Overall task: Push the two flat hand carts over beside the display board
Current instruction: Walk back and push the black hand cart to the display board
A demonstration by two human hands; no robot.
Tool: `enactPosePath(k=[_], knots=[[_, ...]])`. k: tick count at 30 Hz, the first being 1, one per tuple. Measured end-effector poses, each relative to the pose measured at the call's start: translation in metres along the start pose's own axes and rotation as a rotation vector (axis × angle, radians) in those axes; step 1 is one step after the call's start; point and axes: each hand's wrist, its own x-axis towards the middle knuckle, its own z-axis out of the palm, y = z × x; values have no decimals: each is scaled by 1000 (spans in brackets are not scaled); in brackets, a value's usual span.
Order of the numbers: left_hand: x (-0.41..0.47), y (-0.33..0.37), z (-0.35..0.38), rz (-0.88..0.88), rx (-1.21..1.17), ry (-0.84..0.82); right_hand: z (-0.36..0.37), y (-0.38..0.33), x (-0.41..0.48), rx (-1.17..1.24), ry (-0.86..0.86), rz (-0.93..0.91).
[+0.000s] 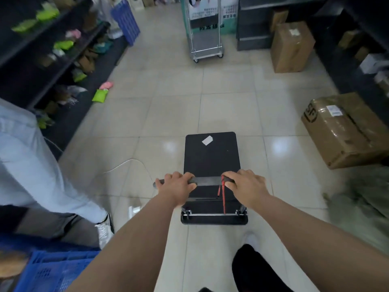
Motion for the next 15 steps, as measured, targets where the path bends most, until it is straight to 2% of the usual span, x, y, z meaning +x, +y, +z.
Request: enactPosePath(k=[6,15], knots=[[92,30,-45,-40,-48,22,-51,25,105,18,-69,13],[228,36,-115,2,-96,11,-101,35,243,-12,-4,28]])
